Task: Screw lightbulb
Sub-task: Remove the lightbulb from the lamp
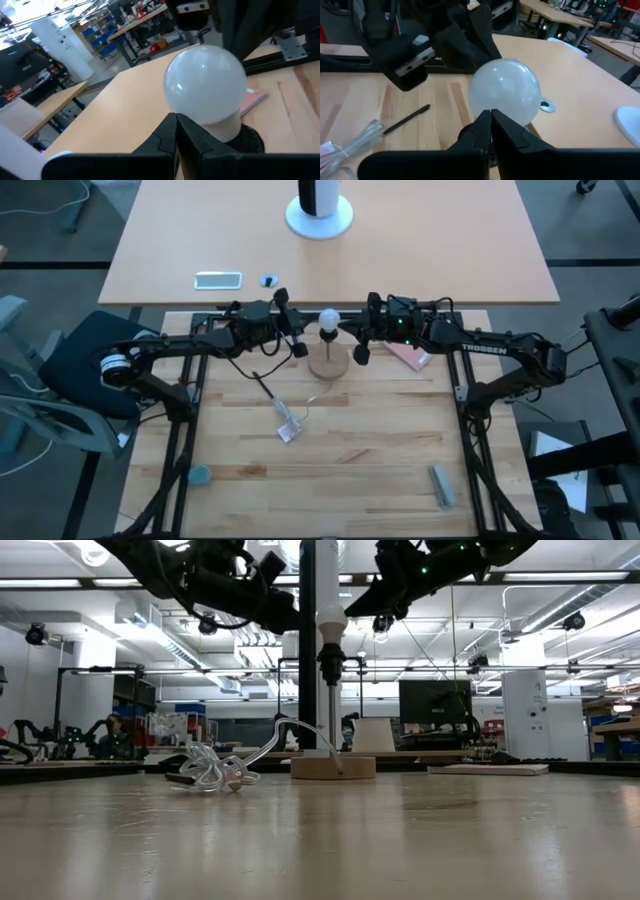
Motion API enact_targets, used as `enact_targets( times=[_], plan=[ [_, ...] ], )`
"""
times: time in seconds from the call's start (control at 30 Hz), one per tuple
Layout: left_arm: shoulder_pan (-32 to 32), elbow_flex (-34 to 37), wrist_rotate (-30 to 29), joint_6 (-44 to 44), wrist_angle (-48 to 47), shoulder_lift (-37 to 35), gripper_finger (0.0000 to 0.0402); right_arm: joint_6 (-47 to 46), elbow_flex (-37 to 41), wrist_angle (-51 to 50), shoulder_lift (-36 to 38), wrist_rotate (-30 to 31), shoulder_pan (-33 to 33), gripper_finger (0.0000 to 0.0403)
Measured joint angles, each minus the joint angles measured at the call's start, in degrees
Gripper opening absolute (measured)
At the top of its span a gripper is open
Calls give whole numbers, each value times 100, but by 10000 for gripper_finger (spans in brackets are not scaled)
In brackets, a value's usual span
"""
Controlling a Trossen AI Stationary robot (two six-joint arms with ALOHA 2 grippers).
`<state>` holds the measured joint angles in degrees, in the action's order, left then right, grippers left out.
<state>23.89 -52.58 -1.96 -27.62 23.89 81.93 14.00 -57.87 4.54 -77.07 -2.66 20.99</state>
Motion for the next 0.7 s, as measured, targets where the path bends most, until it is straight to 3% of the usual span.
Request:
enact_targets(
  times=[0.43, 0.7],
  plan=[
    [-27, 0, 588, -4, -601, -83, 0, -42, 0, 9, -29, 440, 21, 7],
    [-18, 0, 43, -24, -781, -349, 0, -44, 2, -215, 26, 438, 21, 7]
  ],
)
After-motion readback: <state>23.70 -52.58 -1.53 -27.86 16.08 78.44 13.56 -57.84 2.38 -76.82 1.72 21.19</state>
